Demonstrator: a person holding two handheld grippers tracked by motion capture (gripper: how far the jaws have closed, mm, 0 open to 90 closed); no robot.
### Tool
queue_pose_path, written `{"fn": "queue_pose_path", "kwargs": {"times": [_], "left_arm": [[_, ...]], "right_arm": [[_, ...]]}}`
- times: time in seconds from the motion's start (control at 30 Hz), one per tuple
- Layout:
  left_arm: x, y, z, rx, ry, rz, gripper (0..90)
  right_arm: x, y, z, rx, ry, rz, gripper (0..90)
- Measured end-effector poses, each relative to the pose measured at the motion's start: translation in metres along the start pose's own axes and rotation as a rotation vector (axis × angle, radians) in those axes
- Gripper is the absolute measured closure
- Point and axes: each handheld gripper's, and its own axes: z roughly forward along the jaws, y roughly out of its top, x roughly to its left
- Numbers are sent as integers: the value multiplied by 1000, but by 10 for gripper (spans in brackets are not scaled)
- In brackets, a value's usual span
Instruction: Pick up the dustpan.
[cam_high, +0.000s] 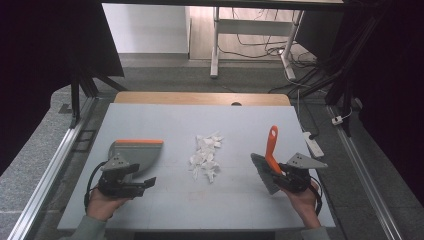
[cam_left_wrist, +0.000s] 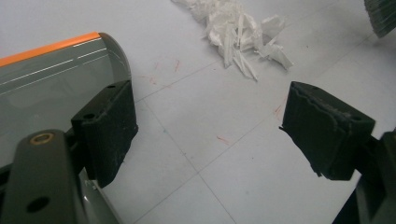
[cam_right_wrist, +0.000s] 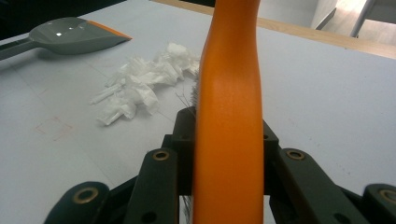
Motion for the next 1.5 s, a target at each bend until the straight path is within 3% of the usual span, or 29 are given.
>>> {"fn": "queue_pose_path", "kwargs": {"times": [0.2, 0.37, 0.5, 0.67, 0.9, 1.13, 1.5], "left_arm": [[0, 6, -1, 31, 72, -50, 198], [1, 9, -3, 75, 92, -97, 196], [4, 10, -3, 102, 131, -138, 188], [4, 12, 1, 164, 182, -179, 182], [11, 10, -3, 178, 266, -225, 166], [32, -2, -2, 181, 252, -289, 159], [45, -14, 18, 260, 279, -337, 156]], "right_arm": [[-2, 0, 2, 6, -2, 0, 704], [-2, 0, 5, 11, 1, 0, 704], [0, -1, 6, 16, 4, 0, 703], [1, -1, 7, 12, 17, 1, 704], [2, -2, 3, 4, 17, 6, 703], [-2, -1, 3, 2, 2, 19, 703], [2, -2, 7, 19, 8, 5, 704]]}}
